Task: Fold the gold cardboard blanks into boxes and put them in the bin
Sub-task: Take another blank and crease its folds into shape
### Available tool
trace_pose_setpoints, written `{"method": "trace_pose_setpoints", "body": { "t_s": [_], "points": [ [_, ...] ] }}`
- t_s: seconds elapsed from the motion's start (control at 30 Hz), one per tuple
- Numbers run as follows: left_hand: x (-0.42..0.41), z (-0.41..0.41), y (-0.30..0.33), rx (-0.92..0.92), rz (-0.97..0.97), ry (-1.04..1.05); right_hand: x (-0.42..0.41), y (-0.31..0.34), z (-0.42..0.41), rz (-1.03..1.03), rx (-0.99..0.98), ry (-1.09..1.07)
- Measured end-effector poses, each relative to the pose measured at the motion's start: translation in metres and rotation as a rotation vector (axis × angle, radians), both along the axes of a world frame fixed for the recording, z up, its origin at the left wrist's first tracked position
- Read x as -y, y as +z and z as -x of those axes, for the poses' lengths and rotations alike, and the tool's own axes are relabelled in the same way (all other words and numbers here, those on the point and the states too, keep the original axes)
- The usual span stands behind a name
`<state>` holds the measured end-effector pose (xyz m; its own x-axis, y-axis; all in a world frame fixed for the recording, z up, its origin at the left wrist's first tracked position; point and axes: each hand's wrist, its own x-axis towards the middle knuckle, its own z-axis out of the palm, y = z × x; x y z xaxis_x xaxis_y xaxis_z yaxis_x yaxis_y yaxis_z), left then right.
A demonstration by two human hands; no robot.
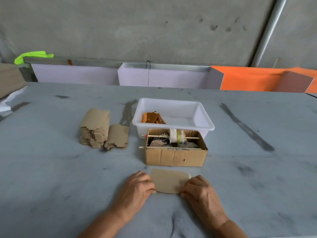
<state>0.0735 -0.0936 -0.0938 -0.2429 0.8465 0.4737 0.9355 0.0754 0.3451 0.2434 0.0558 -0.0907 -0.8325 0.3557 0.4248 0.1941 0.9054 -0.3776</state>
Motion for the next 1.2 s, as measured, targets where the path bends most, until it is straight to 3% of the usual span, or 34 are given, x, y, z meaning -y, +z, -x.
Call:
{"method": "trace_pose_setpoints", "body": {
  "t_s": [0.17,0.43,0.77,1.07,1.2],
  "points": [
    [-0.005,0.001,-0.006,0.219,0.063,0.169,0.0,0.001,0.005,0.17,0.113,-0.156],
    [-0.02,0.003,-0.009,0.285,0.272,0.377,-0.006,0.008,0.022,0.322,0.29,-0.389],
    [-0.017,0.003,0.004,0.441,0.262,0.511,-0.018,0.017,0.032,0.464,0.475,-0.487],
    [-0.016,-0.008,0.005,0.421,0.225,0.519,-0.009,0.015,0.022,0.558,0.313,-0.455],
    [-0.016,-0.019,0.007,0.062,0.073,0.235,-0.001,0.013,0.016,0.555,0.244,-0.431]
  ]
}}
